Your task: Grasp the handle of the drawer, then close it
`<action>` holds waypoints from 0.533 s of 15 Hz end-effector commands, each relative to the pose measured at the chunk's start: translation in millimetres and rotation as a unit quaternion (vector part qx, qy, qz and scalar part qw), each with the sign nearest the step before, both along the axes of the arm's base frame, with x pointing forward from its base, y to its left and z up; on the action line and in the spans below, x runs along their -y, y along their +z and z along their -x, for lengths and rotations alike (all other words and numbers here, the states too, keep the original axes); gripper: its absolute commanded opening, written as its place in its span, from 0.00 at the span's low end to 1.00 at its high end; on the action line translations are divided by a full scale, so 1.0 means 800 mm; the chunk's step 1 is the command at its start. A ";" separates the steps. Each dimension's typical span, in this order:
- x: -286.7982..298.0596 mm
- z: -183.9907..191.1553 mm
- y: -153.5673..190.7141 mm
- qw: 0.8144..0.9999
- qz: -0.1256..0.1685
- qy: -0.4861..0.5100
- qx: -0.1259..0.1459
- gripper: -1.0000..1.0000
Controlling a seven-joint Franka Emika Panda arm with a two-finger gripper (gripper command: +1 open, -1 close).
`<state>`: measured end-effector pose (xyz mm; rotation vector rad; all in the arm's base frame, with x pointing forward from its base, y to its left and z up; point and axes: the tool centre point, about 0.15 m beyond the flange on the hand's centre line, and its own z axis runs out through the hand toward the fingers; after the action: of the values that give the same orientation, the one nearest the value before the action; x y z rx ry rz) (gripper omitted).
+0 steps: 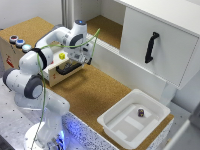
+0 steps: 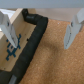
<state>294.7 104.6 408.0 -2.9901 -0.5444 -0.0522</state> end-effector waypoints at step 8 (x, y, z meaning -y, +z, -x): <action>-0.036 0.003 -0.063 0.996 0.010 -0.083 -0.012 1.00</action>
<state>284.4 125.4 383.7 -3.0485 -0.4143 -0.0080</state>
